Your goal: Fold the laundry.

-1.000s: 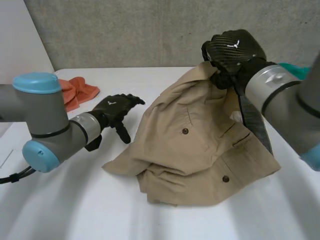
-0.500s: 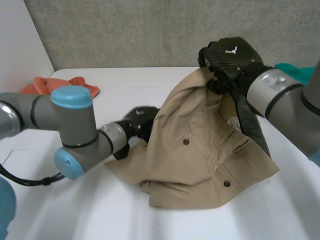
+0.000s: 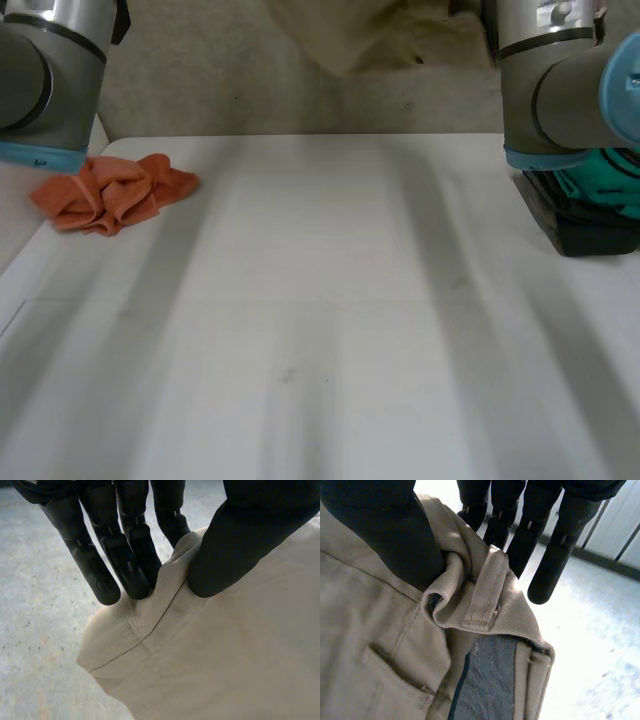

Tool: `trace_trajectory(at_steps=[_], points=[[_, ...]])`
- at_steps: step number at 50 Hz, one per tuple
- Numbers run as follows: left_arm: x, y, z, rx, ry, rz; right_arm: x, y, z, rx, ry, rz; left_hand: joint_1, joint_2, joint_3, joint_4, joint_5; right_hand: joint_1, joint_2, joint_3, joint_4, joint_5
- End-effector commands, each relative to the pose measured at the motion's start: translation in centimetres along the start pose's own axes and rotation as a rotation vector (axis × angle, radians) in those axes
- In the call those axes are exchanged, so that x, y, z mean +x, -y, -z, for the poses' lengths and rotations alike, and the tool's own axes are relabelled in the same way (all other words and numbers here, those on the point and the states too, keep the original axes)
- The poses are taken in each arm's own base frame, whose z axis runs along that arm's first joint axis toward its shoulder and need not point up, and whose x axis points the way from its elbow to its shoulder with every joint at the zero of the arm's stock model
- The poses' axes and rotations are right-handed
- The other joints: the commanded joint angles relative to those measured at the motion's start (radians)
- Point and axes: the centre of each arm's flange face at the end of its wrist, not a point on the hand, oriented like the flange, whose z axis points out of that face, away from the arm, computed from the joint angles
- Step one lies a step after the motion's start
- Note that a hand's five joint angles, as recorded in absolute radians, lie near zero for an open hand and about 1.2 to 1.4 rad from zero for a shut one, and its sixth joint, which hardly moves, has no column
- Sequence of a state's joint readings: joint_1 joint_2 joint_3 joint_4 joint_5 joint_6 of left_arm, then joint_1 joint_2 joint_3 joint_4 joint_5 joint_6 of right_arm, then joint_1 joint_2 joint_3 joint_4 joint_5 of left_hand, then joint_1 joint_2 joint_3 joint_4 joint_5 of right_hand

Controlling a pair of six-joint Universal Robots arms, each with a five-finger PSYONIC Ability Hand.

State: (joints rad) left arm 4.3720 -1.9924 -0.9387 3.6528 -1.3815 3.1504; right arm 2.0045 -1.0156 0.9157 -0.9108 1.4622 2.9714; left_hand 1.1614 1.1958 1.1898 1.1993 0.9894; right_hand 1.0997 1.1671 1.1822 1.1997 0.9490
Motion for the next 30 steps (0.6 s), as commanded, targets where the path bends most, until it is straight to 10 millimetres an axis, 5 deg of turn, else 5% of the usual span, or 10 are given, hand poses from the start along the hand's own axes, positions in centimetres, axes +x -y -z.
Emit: trace_trajectory(at_steps=[1, 8, 9, 13, 17, 19, 24, 30], points=[[0.9, -4.7, 5.0, -0.24, -0.047, 0.037, -1.1, -3.6, 3.7, -0.24, 0.113, -0.047, 0.235, 0.2, 0.206, 0.197, 0.232, 0.297, 0.229, 0.214, 0.197, 0.273], [4.0, -10.9, 14.9, -0.62, -0.168, 0.107, -2.5, -9.1, 13.3, -0.658, 0.268, -0.077, 0.235, 0.2, 0.206, 0.197, 0.232, 0.297, 0.229, 0.214, 0.197, 0.273], [4.3, -11.4, 16.0, -0.658, -0.182, 0.109, -3.1, -10.0, 15.9, -0.749, 0.317, -0.078, 0.235, 0.2, 0.206, 0.197, 0.232, 0.297, 0.229, 0.214, 0.197, 0.273], [5.1, -13.2, 20.6, -0.815, -0.222, 0.079, -4.7, -11.0, 21.9, -0.949, 0.449, -0.038, 0.235, 0.2, 0.206, 0.197, 0.232, 0.297, 0.229, 0.214, 0.197, 0.273], [5.1, -13.1, 23.0, -0.912, -0.246, 0.041, -5.2, -10.1, 24.7, -1.076, 0.55, 0.012, 0.235, 0.2, 0.206, 0.197, 0.232, 0.297, 0.229, 0.214, 0.197, 0.273], [5.0, -12.5, 23.8, -0.955, -0.256, 0.043, -5.2, -9.4, 25.1, -1.122, 0.577, 0.012, 0.235, 0.2, 0.206, 0.197, 0.232, 0.165, 0.098, 0.083, 0.065, 0.142], [5.0, -10.9, 24.0, -0.982, -0.269, 0.058, -3.9, -6.4, 24.0, -1.247, 0.504, -0.023, 0.235, 0.2, 0.206, 0.197, 0.232, -0.683, -0.75, -0.765, -0.783, -0.707], [4.9, -8.9, 23.1, -0.943, -0.281, 0.066, -1.7, -3.2, 22.7, -1.276, 0.3, -0.045, 0.235, 0.2, 0.206, 0.197, 0.232, -0.746, -0.813, -0.828, -0.846, -0.77]])
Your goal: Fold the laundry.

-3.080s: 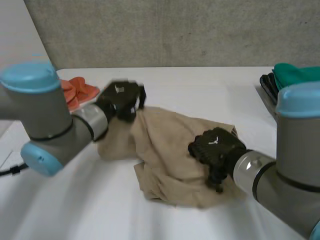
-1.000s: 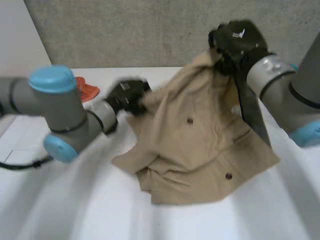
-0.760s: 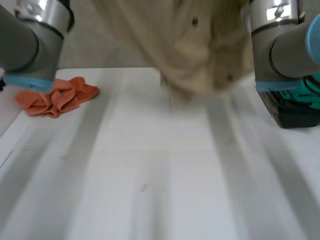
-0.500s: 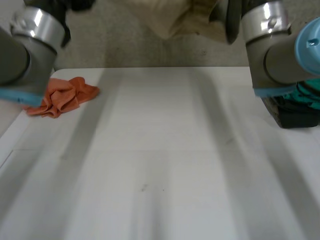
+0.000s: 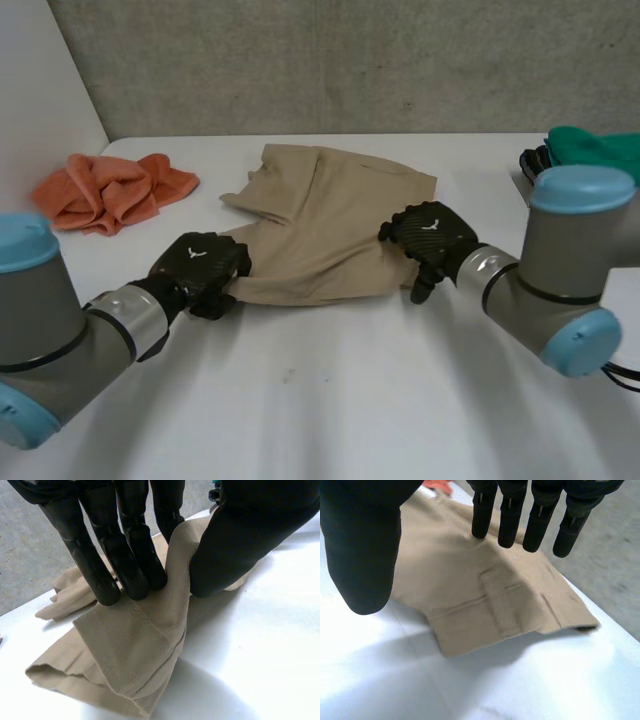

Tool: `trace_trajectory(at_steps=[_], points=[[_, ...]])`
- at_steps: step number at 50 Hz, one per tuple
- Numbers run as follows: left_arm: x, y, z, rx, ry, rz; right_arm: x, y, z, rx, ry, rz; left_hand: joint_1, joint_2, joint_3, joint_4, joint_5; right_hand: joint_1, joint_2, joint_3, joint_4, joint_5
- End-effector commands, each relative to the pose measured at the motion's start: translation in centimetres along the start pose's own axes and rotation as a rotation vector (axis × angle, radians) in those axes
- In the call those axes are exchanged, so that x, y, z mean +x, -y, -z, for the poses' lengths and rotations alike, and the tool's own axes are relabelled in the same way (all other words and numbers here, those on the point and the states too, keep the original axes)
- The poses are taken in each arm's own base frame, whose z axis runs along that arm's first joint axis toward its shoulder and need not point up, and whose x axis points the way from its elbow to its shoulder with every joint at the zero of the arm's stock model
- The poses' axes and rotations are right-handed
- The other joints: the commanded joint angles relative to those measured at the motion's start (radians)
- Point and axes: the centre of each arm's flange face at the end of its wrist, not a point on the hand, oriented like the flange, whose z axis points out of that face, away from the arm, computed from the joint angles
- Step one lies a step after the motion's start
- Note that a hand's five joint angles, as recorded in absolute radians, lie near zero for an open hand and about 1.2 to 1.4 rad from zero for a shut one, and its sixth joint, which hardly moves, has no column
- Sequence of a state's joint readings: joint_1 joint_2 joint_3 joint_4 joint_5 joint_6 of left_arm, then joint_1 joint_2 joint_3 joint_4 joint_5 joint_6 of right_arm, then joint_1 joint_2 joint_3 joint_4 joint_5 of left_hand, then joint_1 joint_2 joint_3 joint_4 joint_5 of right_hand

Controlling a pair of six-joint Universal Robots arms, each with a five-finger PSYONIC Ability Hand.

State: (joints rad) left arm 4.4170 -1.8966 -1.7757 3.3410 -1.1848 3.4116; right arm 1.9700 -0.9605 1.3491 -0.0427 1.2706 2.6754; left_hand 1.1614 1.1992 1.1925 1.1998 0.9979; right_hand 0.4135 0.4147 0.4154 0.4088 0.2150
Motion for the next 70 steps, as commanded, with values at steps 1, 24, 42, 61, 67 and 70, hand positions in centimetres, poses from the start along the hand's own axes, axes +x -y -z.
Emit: trace_trajectory(at_steps=[1, 24, 42, 61, 67, 70], points=[[0.0, 2.5, 1.5, 0.047, -0.014, 0.0, 2.0, 2.6, 4.7, -0.026, -0.172, -0.17, 0.235, 0.197, 0.204, 0.196, 0.224, -0.06, -0.061, -0.062, -0.055, -0.036], [0.8, 8.9, 2.4, 0.17, -0.03, 0.033, -7.9, -1.5, 3.8, 0.087, -0.165, -0.238, 0.235, 0.197, 0.204, 0.196, 0.224, 0.128, 0.127, 0.126, 0.133, 0.152], [-0.6, 7.8, 2.3, 0.137, 0.011, 0.067, -5.5, -3.4, -5.4, 0.085, -0.397, -0.091, 0.235, 0.197, 0.204, 0.196, 0.224, 0.503, 0.502, 0.501, 0.508, 0.527], [0.1, 5.4, 2.8, 0.018, -0.008, 0.098, -2.1, 2.1, -0.5, 0.107, -0.235, -0.05, -0.232, -0.269, -0.263, -0.27, -0.243, 0.983, 0.982, 0.981, 0.987, 1.007], [1.8, 5.3, 4.9, 0.01, -0.006, 0.095, -2.9, 2.4, 1.7, 0.037, -0.194, -0.033, -0.401, -0.439, -0.433, -0.44, -0.412, 0.983, 0.982, 0.981, 0.987, 1.007], [3.1, 4.7, 5.5, 0.004, -0.022, 0.085, -3.0, 2.8, 3.2, 0.0, -0.174, 0.024, -0.504, -0.542, -0.536, -0.543, -0.515, 0.983, 0.982, 0.981, 0.987, 1.007]])
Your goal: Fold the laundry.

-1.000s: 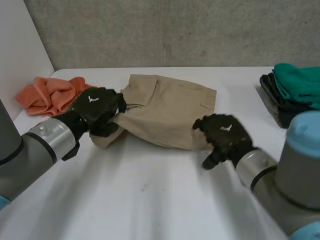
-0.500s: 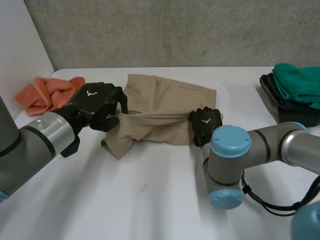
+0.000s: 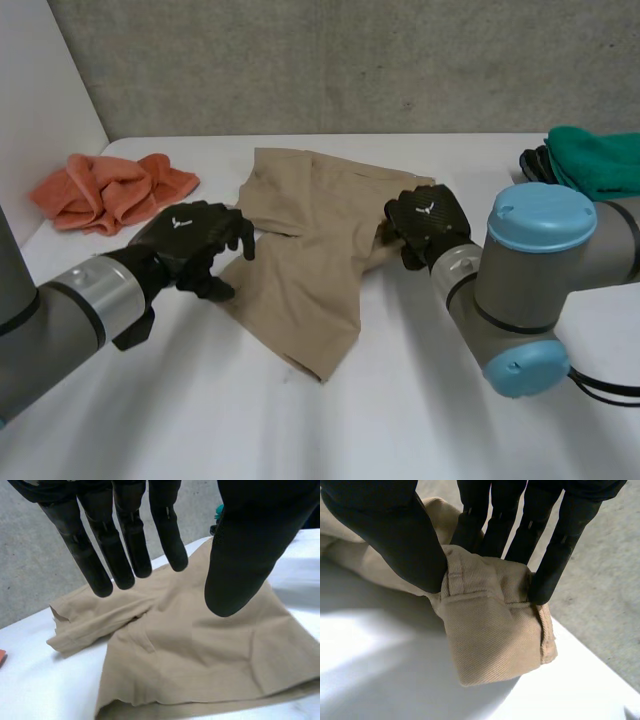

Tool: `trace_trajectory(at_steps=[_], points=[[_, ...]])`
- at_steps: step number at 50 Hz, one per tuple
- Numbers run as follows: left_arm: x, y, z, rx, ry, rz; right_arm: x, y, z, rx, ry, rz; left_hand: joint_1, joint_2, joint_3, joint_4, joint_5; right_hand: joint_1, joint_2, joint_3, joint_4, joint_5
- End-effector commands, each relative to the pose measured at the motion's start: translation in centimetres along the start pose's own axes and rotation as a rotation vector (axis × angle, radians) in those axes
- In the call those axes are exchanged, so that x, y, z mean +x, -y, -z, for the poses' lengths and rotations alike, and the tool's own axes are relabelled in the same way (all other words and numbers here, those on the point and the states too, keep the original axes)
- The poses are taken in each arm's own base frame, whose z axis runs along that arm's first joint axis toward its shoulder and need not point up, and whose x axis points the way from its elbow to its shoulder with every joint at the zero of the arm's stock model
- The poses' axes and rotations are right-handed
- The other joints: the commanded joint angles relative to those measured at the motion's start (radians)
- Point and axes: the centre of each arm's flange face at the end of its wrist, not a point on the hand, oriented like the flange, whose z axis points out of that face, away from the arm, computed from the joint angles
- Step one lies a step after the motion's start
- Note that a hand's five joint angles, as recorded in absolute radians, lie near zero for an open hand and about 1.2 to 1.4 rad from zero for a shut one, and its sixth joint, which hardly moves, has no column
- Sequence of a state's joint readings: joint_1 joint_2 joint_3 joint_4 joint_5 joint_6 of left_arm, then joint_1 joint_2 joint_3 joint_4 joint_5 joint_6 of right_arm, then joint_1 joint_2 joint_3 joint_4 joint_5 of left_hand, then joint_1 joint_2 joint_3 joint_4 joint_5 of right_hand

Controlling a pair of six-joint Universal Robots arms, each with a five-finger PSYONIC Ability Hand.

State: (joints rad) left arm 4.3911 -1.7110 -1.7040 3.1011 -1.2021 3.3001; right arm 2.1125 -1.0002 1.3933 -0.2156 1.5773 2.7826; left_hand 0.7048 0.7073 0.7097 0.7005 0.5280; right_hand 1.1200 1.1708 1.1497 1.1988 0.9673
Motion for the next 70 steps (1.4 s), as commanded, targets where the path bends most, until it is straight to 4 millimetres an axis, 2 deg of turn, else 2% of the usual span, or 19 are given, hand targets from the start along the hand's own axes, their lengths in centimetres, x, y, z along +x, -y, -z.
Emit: trace_trajectory(at_steps=[1, 6, 12, 23, 28, 32, 34, 35, 37, 41, 46, 50, 52, 55, 57, 61, 64, 68, 70], points=[[3.1, -1.6, 2.0, -0.019, -0.034, -0.021, 0.0, 0.7, 3.1, -0.085, 0.052, 0.099, -0.054, -0.056, -0.059, -0.05, -0.052, 0.276, 0.225, 0.247, 0.197, 0.254], [5.3, -4.2, 1.8, -0.056, -0.084, -0.038, 0.9, 1.0, 5.1, -0.146, 0.092, 0.23, -0.054, -0.056, -0.059, -0.05, -0.052, 0.276, 0.225, 0.247, 0.197, 0.254], [6.6, -7.4, 0.7, -0.137, -0.1, -0.077, 2.2, 1.4, 6.3, -0.175, 0.112, 0.239, -0.048, -0.05, -0.053, -0.044, -0.046, 0.276, 0.225, 0.247, 0.197, 0.254], [9.2, -9.2, -1.1, -0.143, -0.124, -0.14, 2.9, 0.4, 6.6, -0.189, 0.119, 0.193, 0.022, 0.02, 0.017, 0.026, 0.024, 0.276, 0.225, 0.247, 0.197, 0.254], [9.5, -9.6, -1.5, -0.15, -0.121, -0.149, 3.0, 0.0, 6.5, -0.186, 0.113, 0.191, 0.052, 0.049, 0.047, 0.056, 0.054, 0.276, 0.225, 0.247, 0.197, 0.254], [9.6, -9.8, -1.8, -0.146, -0.122, -0.157, 3.2, -0.1, 6.5, -0.175, 0.099, 0.191, 0.245, 0.242, 0.24, 0.249, 0.247, 0.276, 0.225, 0.247, 0.197, 0.254], [9.7, -9.9, -2.0, -0.147, -0.125, -0.16, 3.4, -0.1, 6.4, -0.167, 0.09, 0.188, 0.4, 0.398, 0.395, 0.405, 0.403, 0.276, 0.225, 0.247, 0.197, 0.254], [9.7, -10.1, -2.1, -0.152, -0.126, -0.163, 3.4, -0.2, 6.3, -0.167, 0.087, 0.186, 0.619, 0.617, 0.614, 0.623, 0.621, 0.276, 0.225, 0.247, 0.197, 0.254], [9.7, -10.1, -2.1, -0.152, -0.126, -0.165, 3.7, -0.1, 6.3, -0.165, 0.077, 0.179, 0.691, 0.689, 0.687, 0.696, 0.694, 0.276, 0.225, 0.247, 0.197, 0.254], [9.5, -9.5, -1.7, -0.143, -0.122, -0.165, 4.1, 0.2, 6.5, -0.16, 0.066, 0.173, 0.691, 0.689, 0.687, 0.696, 0.694, 0.276, 0.225, 0.247, 0.197, 0.254], [8.2, -6.9, 0.5, -0.135, -0.106, -0.15, 4.1, 0.7, 8.0, -0.199, 0.129, 0.199, 0.691, 0.689, 0.687, 0.696, 0.694, 0.276, 0.225, 0.247, 0.197, 0.254], [7.2, -5.0, 3.0, -0.194, -0.141, -0.141, 3.6, 0.3, 10.9, -0.321, 0.298, 0.336, 0.691, 0.689, 0.687, 0.696, 0.694, 0.276, 0.225, 0.247, 0.197, 0.254], [6.7, -4.4, 4.1, -0.238, -0.155, -0.142, 3.9, -0.1, 13.2, -0.423, 0.406, 0.418, 0.691, 0.689, 0.687, 0.696, 0.694, 0.276, 0.225, 0.247, 0.197, 0.254], [5.8, -3.6, 6.0, -0.344, -0.181, -0.146, 4.4, 0.0, 15.3, -0.49, 0.516, 0.495, 0.691, 0.689, 0.687, 0.696, 0.694, 0.276, 0.225, 0.247, 0.197, 0.254], [5.1, -3.3, 7.2, -0.431, -0.199, -0.149, 4.5, 0.4, 15.8, -0.482, 0.55, 0.505, 0.691, 0.689, 0.687, 0.696, 0.694, 0.276, 0.225, 0.247, 0.197, 0.254], [4.2, -2.9, 8.5, -0.53, -0.235, -0.151, 5.2, 1.7, 16.0, -0.43, 0.582, 0.459, 0.691, 0.689, 0.687, 0.696, 0.694, 0.276, 0.225, 0.247, 0.197, 0.254], [4.2, -2.5, 8.4, -0.509, -0.264, -0.171, 6.3, 2.3, 15.8, -0.414, 0.59, 0.394, 0.691, 0.689, 0.687, 0.696, 0.694, 0.276, 0.225, 0.247, 0.197, 0.254], [4.1, -1.6, 7.1, -0.418, -0.263, -0.183, 7.6, 2.8, 14.2, -0.359, 0.591, 0.345, 0.691, 0.689, 0.687, 0.696, 0.694, 0.276, 0.225, 0.247, 0.197, 0.254], [3.7, -1.0, 5.2, -0.334, -0.226, -0.192, 8.3, 2.6, 13.1, -0.358, 0.565, 0.304, 0.691, 0.689, 0.687, 0.696, 0.694, 0.276, 0.225, 0.247, 0.197, 0.254]])
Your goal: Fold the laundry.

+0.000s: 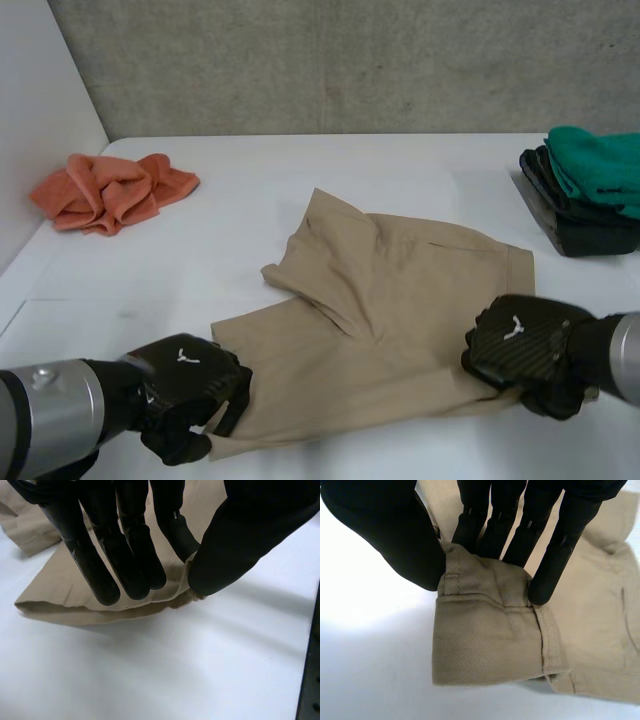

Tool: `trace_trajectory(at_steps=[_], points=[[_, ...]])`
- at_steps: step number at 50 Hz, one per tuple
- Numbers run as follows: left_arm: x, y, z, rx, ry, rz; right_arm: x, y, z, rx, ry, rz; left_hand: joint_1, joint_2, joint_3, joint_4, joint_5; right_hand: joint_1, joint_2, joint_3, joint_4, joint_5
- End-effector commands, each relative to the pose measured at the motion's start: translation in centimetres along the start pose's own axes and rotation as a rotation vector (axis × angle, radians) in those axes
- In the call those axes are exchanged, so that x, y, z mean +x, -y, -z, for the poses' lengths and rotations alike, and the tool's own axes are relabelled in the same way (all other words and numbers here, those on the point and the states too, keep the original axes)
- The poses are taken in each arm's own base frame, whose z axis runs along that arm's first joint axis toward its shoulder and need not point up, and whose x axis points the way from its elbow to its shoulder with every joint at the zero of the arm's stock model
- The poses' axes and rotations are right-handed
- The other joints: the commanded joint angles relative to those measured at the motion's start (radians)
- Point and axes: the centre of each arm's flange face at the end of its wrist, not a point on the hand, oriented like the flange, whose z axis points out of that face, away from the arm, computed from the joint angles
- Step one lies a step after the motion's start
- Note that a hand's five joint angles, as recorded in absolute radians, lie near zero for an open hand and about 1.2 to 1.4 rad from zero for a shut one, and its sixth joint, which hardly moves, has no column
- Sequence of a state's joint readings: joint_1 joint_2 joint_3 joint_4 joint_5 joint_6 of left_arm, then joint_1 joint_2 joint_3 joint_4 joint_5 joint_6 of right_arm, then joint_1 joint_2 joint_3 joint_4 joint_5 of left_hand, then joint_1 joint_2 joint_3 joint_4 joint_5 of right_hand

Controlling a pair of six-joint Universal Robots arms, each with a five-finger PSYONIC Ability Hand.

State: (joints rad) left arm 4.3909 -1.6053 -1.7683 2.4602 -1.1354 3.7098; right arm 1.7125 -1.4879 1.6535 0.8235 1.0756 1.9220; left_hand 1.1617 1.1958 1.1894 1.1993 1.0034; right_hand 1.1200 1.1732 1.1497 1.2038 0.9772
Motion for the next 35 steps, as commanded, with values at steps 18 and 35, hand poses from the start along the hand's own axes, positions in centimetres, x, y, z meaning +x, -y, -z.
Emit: trace_trajectory(at_steps=[18, 35], points=[[-11.9, 15.4, -17.3, 0.807, 0.499, -0.138, 14.0, -1.4, -11.7, 0.246, -0.643, -0.414, 0.235, 0.2, 0.207, 0.197, 0.218, 0.276, 0.223, 0.247, 0.192, 0.245], [-15.6, 15.6, -25.6, 1.034, 0.492, -0.116, 15.8, -2.8, -20.4, 0.438, -1.018, -0.085, 0.209, 0.175, 0.181, 0.171, 0.192, 0.276, 0.223, 0.247, 0.192, 0.245]])
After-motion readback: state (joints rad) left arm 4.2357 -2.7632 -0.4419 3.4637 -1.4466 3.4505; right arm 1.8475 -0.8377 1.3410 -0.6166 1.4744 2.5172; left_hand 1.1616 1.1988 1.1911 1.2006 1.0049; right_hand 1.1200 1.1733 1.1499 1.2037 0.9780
